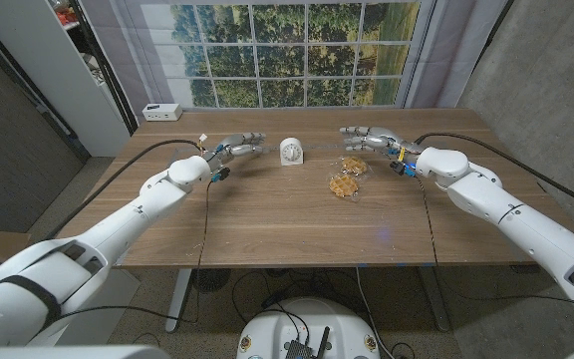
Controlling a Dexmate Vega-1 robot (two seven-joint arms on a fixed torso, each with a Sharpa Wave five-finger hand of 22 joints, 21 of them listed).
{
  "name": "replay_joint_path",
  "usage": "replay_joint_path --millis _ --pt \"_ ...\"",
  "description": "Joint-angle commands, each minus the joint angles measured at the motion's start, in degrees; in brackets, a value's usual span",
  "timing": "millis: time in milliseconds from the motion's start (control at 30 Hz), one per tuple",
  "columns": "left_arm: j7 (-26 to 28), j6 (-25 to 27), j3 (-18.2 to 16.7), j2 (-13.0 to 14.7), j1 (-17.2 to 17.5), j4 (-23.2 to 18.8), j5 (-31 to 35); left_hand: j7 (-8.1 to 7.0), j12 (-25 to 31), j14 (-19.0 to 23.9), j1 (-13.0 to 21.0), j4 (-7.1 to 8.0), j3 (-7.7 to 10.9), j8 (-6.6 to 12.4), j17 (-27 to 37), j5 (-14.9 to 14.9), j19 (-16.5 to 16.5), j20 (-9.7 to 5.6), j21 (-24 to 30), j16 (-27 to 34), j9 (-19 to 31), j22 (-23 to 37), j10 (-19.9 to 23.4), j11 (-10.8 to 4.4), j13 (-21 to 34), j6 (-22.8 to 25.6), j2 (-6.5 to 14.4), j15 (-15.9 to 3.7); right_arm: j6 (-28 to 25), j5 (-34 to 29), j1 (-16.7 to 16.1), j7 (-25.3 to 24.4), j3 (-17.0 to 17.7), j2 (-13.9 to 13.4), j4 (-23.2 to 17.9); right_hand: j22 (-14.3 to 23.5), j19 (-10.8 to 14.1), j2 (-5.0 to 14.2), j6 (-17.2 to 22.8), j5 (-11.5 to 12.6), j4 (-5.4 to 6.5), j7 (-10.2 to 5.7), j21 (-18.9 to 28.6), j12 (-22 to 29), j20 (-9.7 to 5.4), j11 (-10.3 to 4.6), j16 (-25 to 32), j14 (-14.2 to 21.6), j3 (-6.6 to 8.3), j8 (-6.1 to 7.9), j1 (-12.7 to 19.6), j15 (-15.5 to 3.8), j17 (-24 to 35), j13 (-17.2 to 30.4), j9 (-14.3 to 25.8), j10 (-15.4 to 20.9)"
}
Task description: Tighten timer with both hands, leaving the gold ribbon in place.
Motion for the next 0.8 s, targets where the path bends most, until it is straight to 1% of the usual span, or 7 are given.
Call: replay_joint_path --millis 33,200,367,533,633,767,800 --pt "-4.9 -5.3 5.0 -4.7 -8.6 13.5 4.6 -0.21 0.5 0.8 1.6 0.05 -0.56 0.59 0.2 0.9 0.0 -0.1 0.1 0.4 0.3 0.1 1.0 -0.21 0.4 1.0 0.0 -2.15 -0.2 1.0 -3.4 -2.6 1.6 -1.3 -3.2 0.1 0.0 0.02 -0.1 0.6 0.06 -0.18 -0.3 0.5 0.1 -0.2 0.3 -0.2 -0.03 0.39 0.7 -8.57 0.1 0.3 0.1 0.0" --pt "-5.9 -8.1 6.6 -7.1 -11.6 19.5 5.7 -0.6 1.2 1.4 2.8 0.32 -1.37 1.16 0.2 1.8 -0.2 -0.15 0.2 0.6 0.6 0.2 2.3 -0.46 0.9 2.6 -0.3 -2.72 -0.4 1.3 -5.1 -4.1 2.4 -2.2 -5.0 0.1 0.0 0.02 -0.1 0.6 0.13 -0.18 -0.4 0.5 0.08 -0.28 0.3 -0.1 -0.11 0.43 0.9 -8.59 0.2 0.4 0.1 0.0" --pt "-6.1 -9.6 8.1 -8.6 -13.4 22.8 7.0 -1.1 1.7 1.9 3.2 0.71 -2.15 1.57 0.3 2.4 -0.3 -0.16 0.2 0.7 0.8 0.2 3.2 -0.77 1.3 3.7 -0.6 -2.96 -0.4 1.5 -6.9 -5.6 3.2 -2.7 -6.6 0.1 0.0 0.02 0.0 0.6 0.21 -0.19 -0.5 0.6 0.11 -0.22 0.3 -0.2 -0.22 0.47 1.0 -8.54 0.2 0.4 0.1 0.1" --pt "-6.6 -12.6 9.6 -11.5 -16.3 29.6 7.6 -1.08 1.9 1.8 3.5 1.1 -2.7 2.04 0.4 3.1 -0.6 0.13 0.2 0.7 1.1 0.2 3.2 -0.8 1.7 4.9 -0.6 -3.01 -0.3 1.8 -8.2 -6.7 3.8 -3.1 -7.8 0.1 0.1 0.04 0.1 0.5 0.31 -0.11 -0.6 0.7 0.12 -0.16 0.4 -0.1 -0.35 0.54 1.0 -8.61 0.2 0.5 0.1 0.2" --pt "-6.1 -13.2 10.5 -12.7 -17.6 32.1 8.2 -1.42 1.1 0.1 3.5 1.63 -3.56 2.29 0.6 3.8 -1.3 0.21 0.0 0.1 1.5 0.3 1.1 -0.52 2.1 5.6 -0.7 -2.25 -0.5 1.9 -9.0 -7.4 4.2 -3.4 -8.5 0.1 0.1 0.04 0.1 0.5 0.35 -0.08 -0.7 0.7 0.15 -0.13 0.4 -0.1 -0.41 0.57 1.1 -8.59 0.2 0.5 0.1 0.2" --pt "-5.6 -14.2 11.9 -14.5 -19.4 36.1 8.9 -2.05 0.1 -3.6 4.0 2.04 -4.95 2.83 0.6 4.9 -2.8 0.48 -0.2 -0.6 2.1 0.3 -2.2 0.42 2.6 7.2 -0.8 -1.09 -0.4 2.1 -9.9 -8.3 4.6 -3.6 -9.2 0.1 0.1 0.05 0.1 0.5 0.4 -0.09 -0.8 0.8 0.17 -0.07 0.5 -0.1 -0.5 0.6 1.1 -8.58 0.3 0.5 0.1 0.2" --pt "-5.5 -14.2 12.1 -15.0 -19.7 36.9 8.9 -2.05 -0.5 -4.9 4.3 2.2 -5.56 3.19 0.6 5.4 -3.4 0.57 -0.3 -0.7 2.3 0.3 -3.7 0.34 2.7 8.3 -0.8 -0.55 -0.6 2.1 -10.1 -8.4 4.7 -3.7 -9.5 0.1 0.1 0.05 0.1 0.5 0.41 -0.09 -0.8 0.7 0.17 -0.1 0.5 -0.1 -0.51 0.6 1.1 -8.61 0.3 0.6 0.1 0.2"
